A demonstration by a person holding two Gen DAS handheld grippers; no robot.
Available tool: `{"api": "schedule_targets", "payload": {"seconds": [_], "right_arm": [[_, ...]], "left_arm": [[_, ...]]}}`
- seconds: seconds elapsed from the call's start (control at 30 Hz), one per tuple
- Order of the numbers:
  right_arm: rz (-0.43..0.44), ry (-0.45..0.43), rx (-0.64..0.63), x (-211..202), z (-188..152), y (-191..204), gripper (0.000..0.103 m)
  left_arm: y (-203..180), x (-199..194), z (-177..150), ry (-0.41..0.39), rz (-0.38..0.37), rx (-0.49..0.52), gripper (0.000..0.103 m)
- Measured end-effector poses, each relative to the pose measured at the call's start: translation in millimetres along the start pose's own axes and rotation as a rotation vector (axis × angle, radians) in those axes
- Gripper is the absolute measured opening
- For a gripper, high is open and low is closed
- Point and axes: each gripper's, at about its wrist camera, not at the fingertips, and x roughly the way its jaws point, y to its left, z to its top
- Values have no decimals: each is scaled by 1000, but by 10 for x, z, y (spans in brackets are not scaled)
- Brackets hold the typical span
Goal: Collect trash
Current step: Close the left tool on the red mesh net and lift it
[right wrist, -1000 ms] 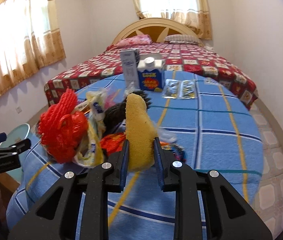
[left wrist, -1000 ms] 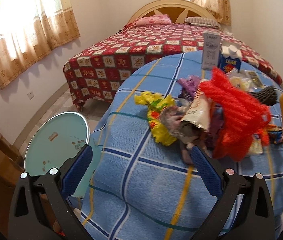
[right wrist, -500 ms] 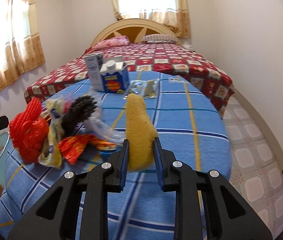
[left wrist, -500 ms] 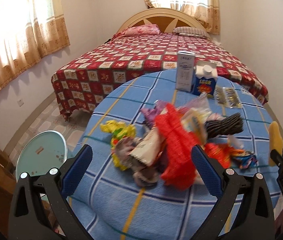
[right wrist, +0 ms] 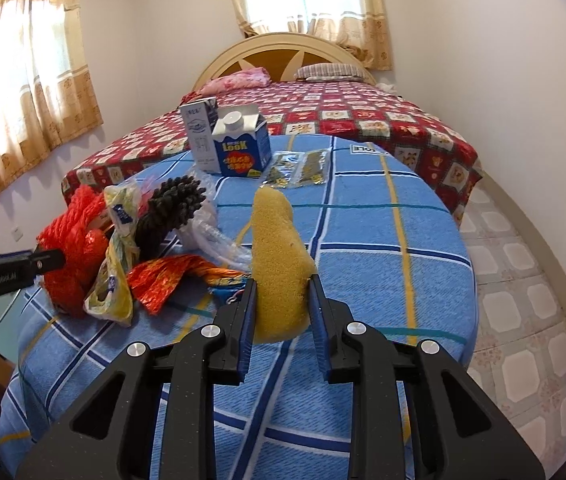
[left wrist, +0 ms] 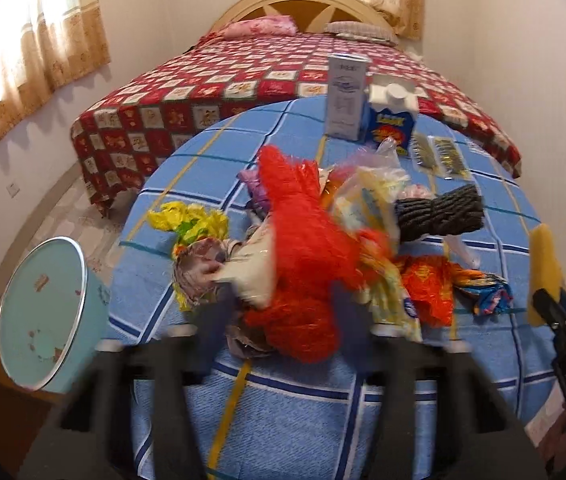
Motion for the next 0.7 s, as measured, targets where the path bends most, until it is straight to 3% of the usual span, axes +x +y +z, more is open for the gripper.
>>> {"api": "schedule_targets", "payload": {"seconds": [0.17, 0.57, 0.7], "right_arm": [[12, -8, -13, -41, 0, 83, 26], [38, -24, -46, -104, 19, 272, 27], [37, -11, -61, -60, -16, 325, 27]], "left_arm": [[8, -169, 13, -43, -33, 23, 4], [348, -510, -24, -127, -23, 21, 0], [401, -407, -66, -94, -15, 10, 0]]}}
